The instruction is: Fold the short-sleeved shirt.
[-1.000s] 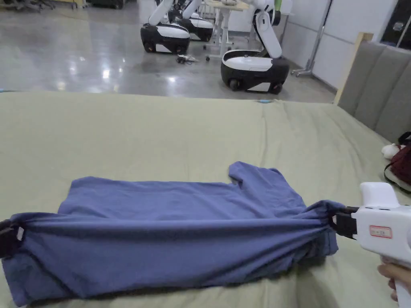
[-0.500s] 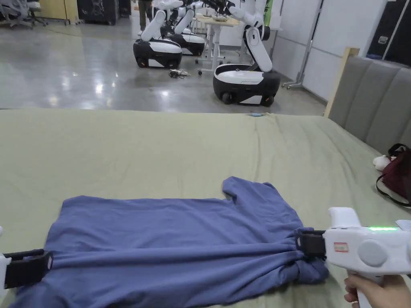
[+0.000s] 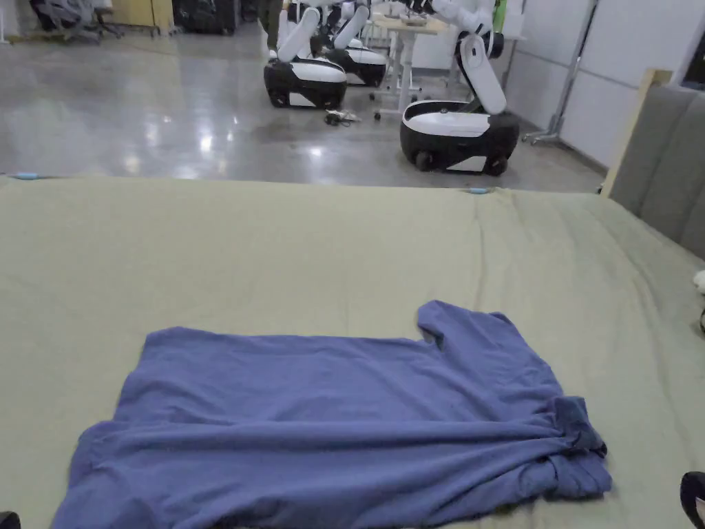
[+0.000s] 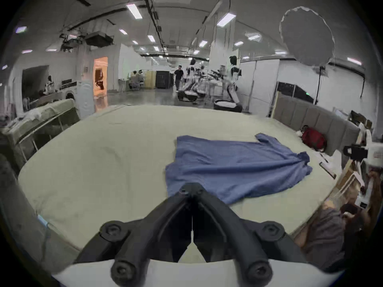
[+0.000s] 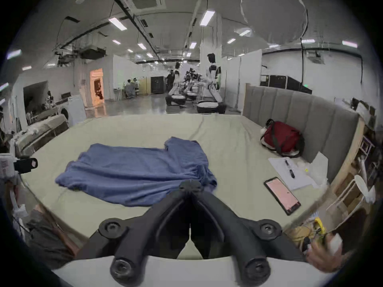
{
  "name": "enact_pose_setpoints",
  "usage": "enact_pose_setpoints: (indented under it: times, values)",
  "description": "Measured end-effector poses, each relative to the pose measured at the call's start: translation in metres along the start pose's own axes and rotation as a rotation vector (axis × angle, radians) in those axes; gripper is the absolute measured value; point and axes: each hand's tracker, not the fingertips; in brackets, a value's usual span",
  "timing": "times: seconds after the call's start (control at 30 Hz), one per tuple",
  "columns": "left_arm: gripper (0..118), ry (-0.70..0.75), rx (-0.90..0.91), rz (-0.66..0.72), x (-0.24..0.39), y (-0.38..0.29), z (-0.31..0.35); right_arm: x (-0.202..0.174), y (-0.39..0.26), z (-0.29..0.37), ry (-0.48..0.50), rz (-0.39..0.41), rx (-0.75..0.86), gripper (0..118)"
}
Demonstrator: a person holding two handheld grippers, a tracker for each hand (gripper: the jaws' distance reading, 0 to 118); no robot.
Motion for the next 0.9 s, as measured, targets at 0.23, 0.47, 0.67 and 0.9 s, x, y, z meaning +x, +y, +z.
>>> enact_pose_setpoints:
  times: [0.23,0.47,0.67,0.9]
  values:
    - [0,-0.015,-0.045,0.055,-0.002,-0.011,-0.008,-0.006,-0.008,-0.005,0.044,-0.018,-0.064,2]
    - [0,-0.031,-0.043,0.075,-0.017,-0.006,-0.019,-0.003,-0.012,-0.002,0.044,-0.028,-0.086,2]
    - [0,-0.042,-0.059,0.081,-0.02,0.023,-0.052,0.0,-0.008,-0.003,0.05,-0.034,-0.101,2]
    - [0,-0.059,-0.113,0.018,-0.008,0.095,-0.148,-0.002,-0.007,-0.006,0.059,-0.03,-0.112,2]
